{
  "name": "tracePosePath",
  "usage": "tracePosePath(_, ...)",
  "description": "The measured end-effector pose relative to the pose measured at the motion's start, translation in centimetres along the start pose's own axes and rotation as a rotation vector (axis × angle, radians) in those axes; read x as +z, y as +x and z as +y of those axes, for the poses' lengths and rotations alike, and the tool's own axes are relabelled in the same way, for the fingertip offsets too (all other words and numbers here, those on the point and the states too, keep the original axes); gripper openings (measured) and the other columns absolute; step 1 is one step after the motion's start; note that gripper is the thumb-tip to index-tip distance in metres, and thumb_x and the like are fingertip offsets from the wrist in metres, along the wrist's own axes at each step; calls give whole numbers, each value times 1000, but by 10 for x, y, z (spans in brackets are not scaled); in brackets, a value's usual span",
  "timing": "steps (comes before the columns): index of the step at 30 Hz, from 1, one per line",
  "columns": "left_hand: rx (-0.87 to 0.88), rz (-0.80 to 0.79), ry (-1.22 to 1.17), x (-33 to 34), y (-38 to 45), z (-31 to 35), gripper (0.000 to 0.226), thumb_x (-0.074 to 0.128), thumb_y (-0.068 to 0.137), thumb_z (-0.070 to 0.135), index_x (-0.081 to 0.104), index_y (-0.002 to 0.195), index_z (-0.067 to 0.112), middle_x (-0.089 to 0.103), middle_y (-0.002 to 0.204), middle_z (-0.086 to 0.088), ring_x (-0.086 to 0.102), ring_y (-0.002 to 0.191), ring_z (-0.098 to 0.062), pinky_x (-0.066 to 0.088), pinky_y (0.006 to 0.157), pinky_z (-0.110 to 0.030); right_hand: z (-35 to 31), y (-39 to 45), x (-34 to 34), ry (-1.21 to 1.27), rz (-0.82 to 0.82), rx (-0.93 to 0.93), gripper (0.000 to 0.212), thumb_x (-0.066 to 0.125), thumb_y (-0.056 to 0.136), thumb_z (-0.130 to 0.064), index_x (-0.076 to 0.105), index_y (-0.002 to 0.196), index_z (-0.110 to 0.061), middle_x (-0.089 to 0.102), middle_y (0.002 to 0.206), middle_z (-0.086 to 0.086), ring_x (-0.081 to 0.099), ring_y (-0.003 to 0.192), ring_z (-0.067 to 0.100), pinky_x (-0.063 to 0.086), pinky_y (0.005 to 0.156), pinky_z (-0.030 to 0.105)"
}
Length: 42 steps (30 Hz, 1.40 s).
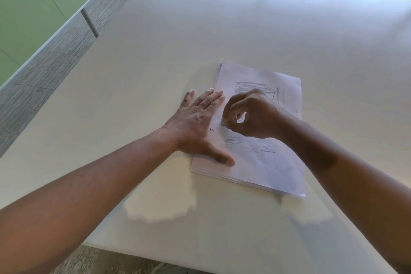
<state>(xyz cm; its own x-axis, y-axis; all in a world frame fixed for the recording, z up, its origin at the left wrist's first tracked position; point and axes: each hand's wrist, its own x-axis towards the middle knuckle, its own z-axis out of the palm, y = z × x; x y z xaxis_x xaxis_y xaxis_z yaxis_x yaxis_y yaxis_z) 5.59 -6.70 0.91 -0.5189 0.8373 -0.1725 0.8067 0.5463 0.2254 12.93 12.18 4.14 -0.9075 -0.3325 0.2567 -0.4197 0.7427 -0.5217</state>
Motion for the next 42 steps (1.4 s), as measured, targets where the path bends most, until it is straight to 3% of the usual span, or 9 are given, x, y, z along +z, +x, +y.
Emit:
tracePosePath(7, -6, -8, -23, 1, 1, -1, 170, 32, 31, 114, -8, 164, 16, -14, 172, 8, -22, 155, -6, -14, 125, -51, -12, -17, -2, 38, -183, -40, 8, 80, 73, -7, 77, 72, -14, 73, 81, -6, 66, 65, 8, 55, 62, 25)
tracePosePath(13, -2, -8, -2, 2, 1, -1, 169, 34, 33, 113, -8, 164, 16, -13, 172, 7, -21, 155, -7, -12, 125, -53, -8, -4, 3, 19, -56, -43, 11, 78, 72, -2, 75, 68, -11, 72, 78, -2, 64, 63, 11, 55, 60, 31)
tracePosePath(19, -7, -7, -13, 2, 1, -2, 169, 32, 32, 114, -8, 164, 16, -13, 172, 8, -21, 155, -6, -13, 125, -52, -12, -16, -6, 46, -222, -43, 10, 79, 72, -7, 76, 71, -16, 73, 80, -7, 63, 64, 4, 54, 61, 26)
tracePosePath(26, -5, -4, 4, 2, 1, -1, 167, 36, 35, 113, -6, 164, 16, -12, 172, 7, -19, 156, -8, -12, 125, -53, -10, -6, 0, 31, -106, -64, 8, 77, 72, -3, 77, 71, -11, 73, 79, -2, 66, 64, 11, 56, 62, 29)
tracePosePath(32, -11, 1, -11, 1, 1, 0, 168, 35, 33, 113, -6, 164, 17, -11, 172, 8, -20, 155, -5, -13, 126, -51, -12, -22, -11, 44, -233, -40, 9, 77, 75, -7, 76, 73, -16, 72, 82, -8, 65, 67, 5, 56, 63, 27)
tracePosePath(39, -5, -4, -5, 0, 0, 1, 167, 36, 35, 112, -6, 164, 16, -11, 172, 7, -20, 155, -7, -13, 125, -52, -9, -7, -3, -4, -120, -85, 10, 76, 73, -2, 75, 70, -11, 71, 78, -2, 64, 66, 15, 54, 62, 31)
tracePosePath(42, -10, -1, -13, 0, 0, 1, 167, 38, 35, 111, -5, 165, 16, -11, 172, 8, -19, 155, -6, -13, 125, -51, -9, -9, -6, -6, -159, -88, 9, 75, 74, -3, 74, 70, -11, 71, 79, -3, 64, 67, 13, 54, 62, 30)
